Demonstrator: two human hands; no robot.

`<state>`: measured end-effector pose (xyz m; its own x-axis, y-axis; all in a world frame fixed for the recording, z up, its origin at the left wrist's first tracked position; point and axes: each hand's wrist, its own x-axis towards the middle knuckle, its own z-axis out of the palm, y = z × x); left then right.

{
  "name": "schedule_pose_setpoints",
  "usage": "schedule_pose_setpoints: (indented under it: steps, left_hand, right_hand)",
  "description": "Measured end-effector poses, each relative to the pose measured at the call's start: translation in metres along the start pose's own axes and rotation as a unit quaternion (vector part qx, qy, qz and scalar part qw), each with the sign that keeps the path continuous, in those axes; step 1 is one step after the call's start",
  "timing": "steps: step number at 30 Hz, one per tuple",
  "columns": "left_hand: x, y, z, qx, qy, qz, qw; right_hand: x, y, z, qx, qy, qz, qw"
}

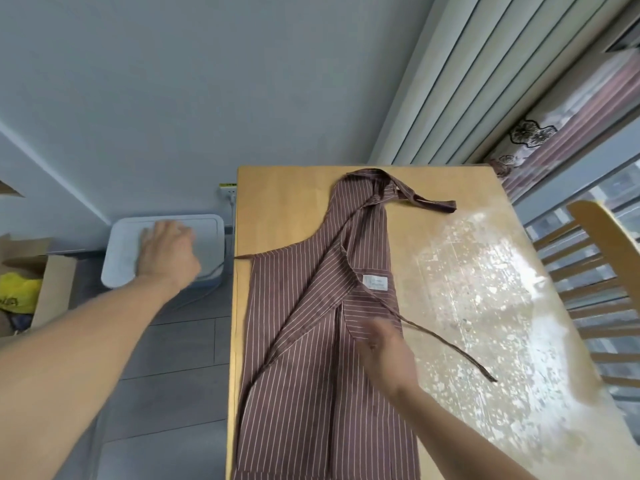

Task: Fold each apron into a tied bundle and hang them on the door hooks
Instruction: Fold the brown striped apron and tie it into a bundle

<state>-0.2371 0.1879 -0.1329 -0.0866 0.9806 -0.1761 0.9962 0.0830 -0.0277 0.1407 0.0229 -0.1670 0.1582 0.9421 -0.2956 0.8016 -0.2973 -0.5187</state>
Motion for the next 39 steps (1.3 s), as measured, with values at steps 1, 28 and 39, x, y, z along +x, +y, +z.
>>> schedule_pose_setpoints:
  steps: [1, 28, 39]
  left_hand:
    - [-0.01, 0.019, -0.003, -0.077, 0.002, 0.056, 0.995]
    - [-0.007, 0.077, 0.023, -0.603, -0.175, -0.336, 0.702]
    - [-0.076, 0.121, 0.052, -0.142, -0.22, -0.094, 0.96]
  right_hand:
    - [0.01, 0.007, -0.008, -0.013, 0.084, 0.023, 0.996]
    - [0.067, 0.008, -0.036, -0.086, -0.058, 0.085, 0.991]
    - [0.019, 0.058, -0.019, 0.068, -0.119, 0.239, 0.961]
